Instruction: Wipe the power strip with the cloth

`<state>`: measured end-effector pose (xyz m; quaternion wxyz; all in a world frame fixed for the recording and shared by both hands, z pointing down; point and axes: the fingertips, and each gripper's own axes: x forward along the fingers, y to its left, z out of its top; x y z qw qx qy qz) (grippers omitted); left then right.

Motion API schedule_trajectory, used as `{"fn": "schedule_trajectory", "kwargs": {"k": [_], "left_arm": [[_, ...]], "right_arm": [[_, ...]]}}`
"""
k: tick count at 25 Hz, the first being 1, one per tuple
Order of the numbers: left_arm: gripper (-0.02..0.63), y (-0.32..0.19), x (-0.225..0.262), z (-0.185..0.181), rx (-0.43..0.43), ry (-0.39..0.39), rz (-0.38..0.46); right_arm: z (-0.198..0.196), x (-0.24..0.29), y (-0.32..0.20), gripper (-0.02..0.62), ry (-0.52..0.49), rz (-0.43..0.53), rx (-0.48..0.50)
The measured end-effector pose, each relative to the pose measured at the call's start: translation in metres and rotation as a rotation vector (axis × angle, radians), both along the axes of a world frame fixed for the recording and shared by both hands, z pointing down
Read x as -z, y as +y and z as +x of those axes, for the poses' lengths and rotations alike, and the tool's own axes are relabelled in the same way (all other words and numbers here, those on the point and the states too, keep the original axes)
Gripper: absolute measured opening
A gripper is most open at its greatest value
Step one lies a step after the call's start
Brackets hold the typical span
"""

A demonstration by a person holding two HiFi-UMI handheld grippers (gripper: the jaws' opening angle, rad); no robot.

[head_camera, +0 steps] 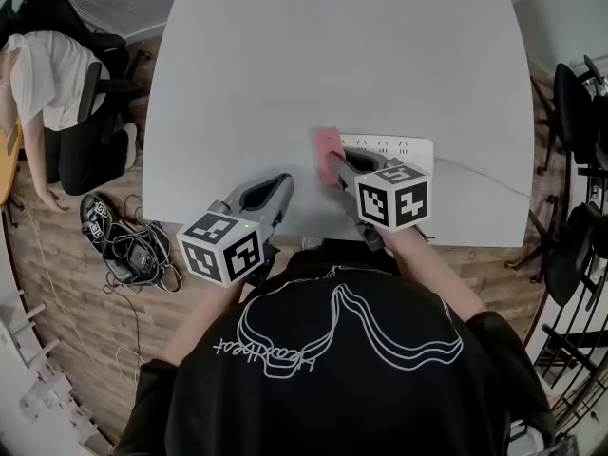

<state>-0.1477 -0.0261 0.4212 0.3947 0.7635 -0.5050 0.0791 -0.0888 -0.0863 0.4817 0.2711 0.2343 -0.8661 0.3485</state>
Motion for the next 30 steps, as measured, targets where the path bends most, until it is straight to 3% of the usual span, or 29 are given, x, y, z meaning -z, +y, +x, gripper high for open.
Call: {"fn": "schedule_trajectory", "kwargs": {"k": [12,30], "left_arm": [[0.014,-0.001,0.000,0.006,-0.011,0.005,0.001],[0.014,-0.009,0.000,0.026,-0.076,0.015,0.002]], "right_arm": [[0.004,-0.003,0.000,0.044,0.055,0.025,-0.002],[0.048,-0.004,-0.015,0.049,0.085,0.032,-0.110]]}}
